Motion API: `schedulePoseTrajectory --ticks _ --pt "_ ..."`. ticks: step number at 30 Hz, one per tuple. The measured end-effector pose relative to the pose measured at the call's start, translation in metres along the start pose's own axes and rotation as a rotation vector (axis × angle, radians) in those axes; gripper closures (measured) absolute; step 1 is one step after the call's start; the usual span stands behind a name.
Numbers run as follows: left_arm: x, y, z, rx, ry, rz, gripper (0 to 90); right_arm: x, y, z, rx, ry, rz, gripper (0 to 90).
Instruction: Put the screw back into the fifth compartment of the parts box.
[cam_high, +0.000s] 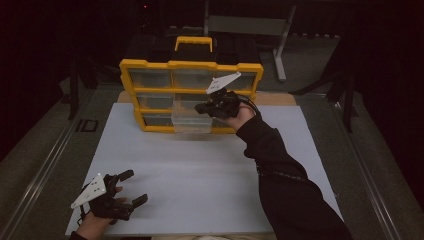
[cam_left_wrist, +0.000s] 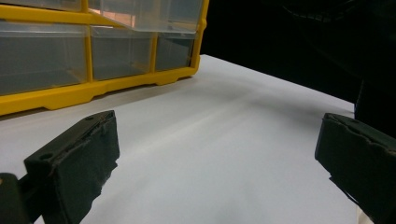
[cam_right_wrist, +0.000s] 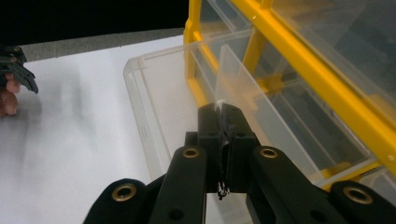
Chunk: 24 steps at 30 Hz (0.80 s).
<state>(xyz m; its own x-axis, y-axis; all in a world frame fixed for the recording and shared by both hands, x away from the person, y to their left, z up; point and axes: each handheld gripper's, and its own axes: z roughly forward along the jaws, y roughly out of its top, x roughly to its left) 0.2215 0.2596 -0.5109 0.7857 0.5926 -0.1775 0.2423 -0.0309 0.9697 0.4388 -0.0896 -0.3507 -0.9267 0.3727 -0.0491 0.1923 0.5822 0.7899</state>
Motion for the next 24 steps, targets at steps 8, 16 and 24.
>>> schedulePoseTrajectory --ticks 8,16,24 --pt "0.000 0.000 0.000 0.001 0.000 0.000 0.5 -0.002 -0.002 -0.001 0.035 -0.005 0.032 74.0" --pt "0.000 0.000 0.001 0.002 0.000 0.000 0.5 0.005 0.002 -0.021 -0.030 -0.027 0.046 56.1" --pt "0.000 0.000 0.001 0.002 0.001 -0.002 0.5 0.019 -0.006 -0.035 -0.033 -0.002 0.065 34.4"
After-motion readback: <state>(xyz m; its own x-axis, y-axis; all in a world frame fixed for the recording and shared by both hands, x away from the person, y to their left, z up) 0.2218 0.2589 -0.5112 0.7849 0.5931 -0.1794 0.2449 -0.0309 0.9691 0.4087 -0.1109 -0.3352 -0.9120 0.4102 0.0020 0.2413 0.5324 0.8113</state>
